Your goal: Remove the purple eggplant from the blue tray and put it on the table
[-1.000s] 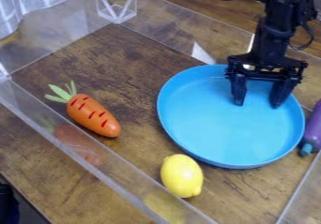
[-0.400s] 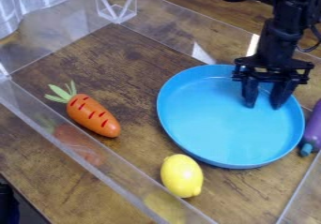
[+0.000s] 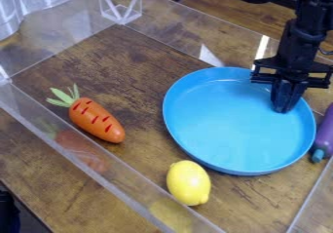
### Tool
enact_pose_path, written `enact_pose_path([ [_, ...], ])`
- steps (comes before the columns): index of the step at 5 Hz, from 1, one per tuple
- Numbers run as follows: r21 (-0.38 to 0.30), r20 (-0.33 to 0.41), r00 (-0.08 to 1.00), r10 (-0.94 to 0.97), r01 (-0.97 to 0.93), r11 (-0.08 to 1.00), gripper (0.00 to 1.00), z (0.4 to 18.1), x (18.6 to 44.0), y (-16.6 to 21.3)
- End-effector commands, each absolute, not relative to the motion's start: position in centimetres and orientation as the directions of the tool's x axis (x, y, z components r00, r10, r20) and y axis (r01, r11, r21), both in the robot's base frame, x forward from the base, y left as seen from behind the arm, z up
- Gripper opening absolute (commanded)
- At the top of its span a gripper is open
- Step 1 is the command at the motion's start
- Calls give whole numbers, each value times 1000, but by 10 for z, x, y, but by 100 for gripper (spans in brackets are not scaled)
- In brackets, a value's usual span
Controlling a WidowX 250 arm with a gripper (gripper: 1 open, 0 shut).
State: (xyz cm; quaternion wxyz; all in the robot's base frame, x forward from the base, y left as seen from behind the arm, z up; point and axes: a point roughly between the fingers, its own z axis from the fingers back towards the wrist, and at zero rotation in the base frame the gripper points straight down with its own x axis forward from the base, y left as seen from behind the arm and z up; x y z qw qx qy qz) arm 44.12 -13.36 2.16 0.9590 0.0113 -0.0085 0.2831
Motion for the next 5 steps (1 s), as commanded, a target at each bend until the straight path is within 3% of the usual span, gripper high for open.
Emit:
enact_pose_path([
  [1, 38, 20, 834, 552, -552, 833, 0, 18, 439, -131],
  [5, 74, 35, 773, 633, -634, 770, 0, 25, 435, -129],
])
